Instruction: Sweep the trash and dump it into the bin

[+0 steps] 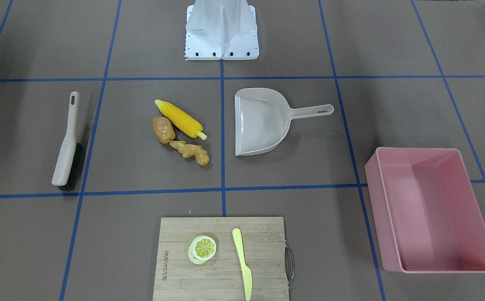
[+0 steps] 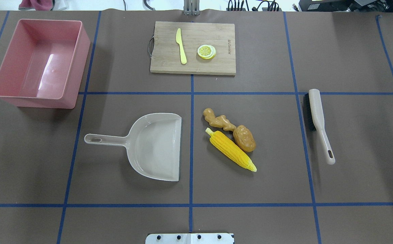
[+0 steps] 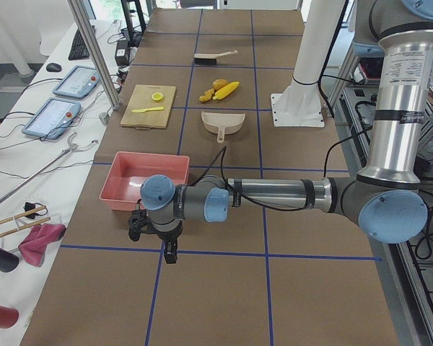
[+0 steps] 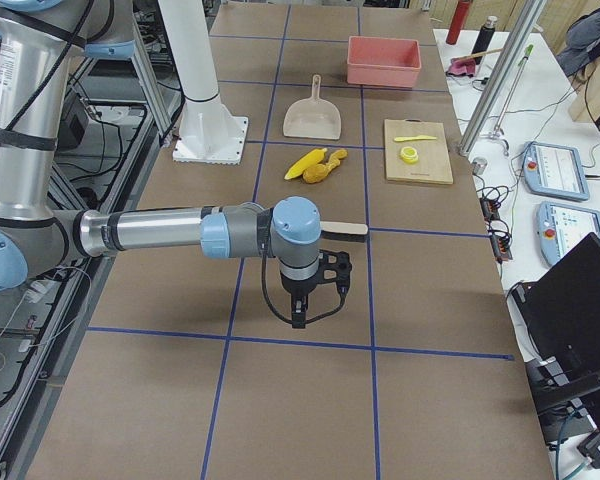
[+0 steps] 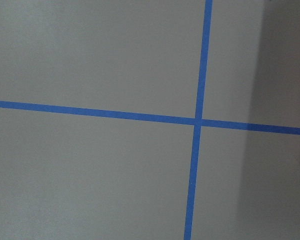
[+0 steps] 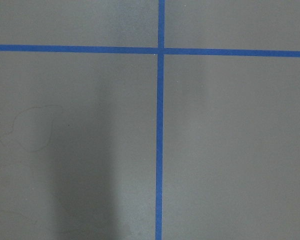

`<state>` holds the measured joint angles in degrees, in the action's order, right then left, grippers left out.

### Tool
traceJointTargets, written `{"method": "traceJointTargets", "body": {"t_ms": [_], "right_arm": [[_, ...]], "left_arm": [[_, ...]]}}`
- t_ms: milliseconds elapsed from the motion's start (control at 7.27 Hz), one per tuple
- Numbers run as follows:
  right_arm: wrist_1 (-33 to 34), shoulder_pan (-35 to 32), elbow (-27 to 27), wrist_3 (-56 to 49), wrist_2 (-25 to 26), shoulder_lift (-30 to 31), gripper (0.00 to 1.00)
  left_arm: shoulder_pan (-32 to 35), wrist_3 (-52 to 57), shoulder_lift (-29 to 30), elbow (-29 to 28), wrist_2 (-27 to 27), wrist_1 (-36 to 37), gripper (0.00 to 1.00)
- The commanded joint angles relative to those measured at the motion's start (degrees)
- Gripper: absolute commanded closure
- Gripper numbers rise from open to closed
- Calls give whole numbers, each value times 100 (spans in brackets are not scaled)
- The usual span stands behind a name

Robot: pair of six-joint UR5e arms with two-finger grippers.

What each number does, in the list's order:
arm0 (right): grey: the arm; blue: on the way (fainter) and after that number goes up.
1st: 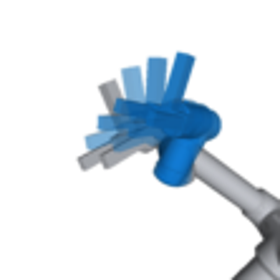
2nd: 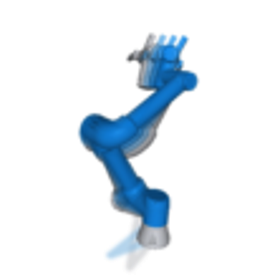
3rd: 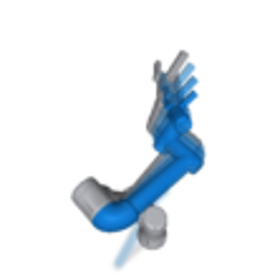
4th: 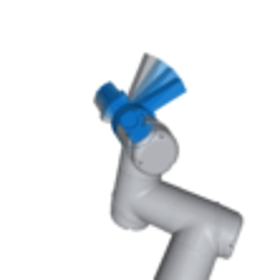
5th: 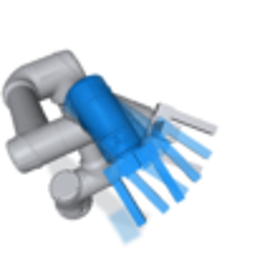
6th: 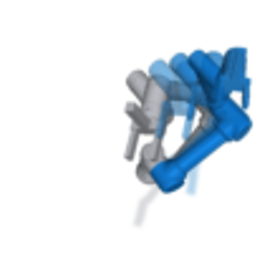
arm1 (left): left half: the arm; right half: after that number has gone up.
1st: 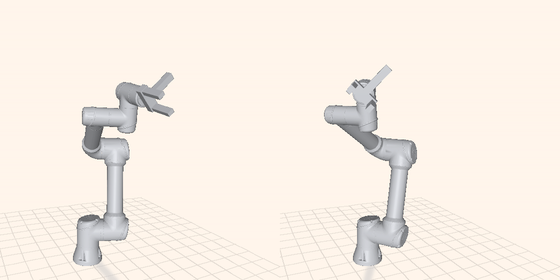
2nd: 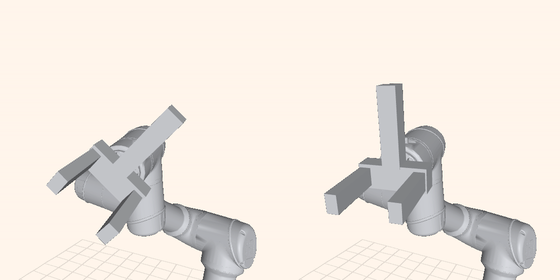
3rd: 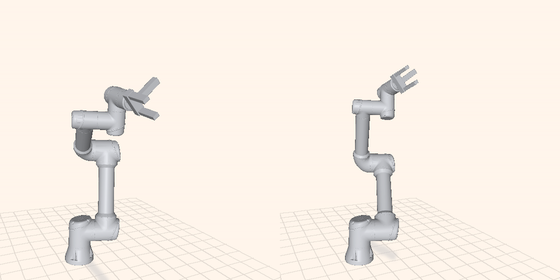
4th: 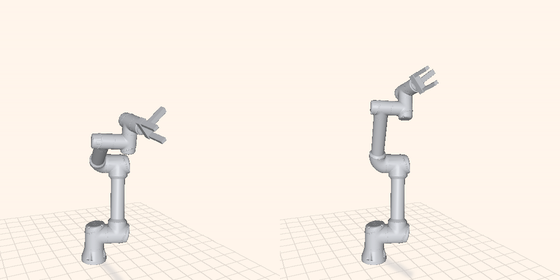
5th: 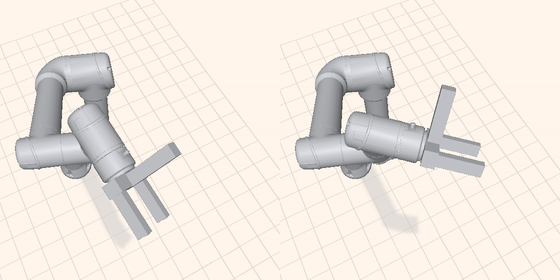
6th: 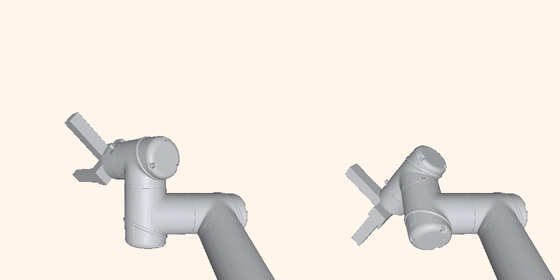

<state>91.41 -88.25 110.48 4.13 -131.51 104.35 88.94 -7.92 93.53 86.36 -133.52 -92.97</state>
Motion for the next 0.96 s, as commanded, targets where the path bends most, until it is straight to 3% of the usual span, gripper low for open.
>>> {"method": "traceJointTargets", "body": {"t_ms": [0, 825], "right_arm": [[8, 1, -1, 0, -6, -2, 0], [-80, 18, 200, -18, -6, 129, 0]], "left_arm": [[0, -16, -62, 178, -25, 7, 2], [0, -25, -89, 171, -8, 7, 2]]}}
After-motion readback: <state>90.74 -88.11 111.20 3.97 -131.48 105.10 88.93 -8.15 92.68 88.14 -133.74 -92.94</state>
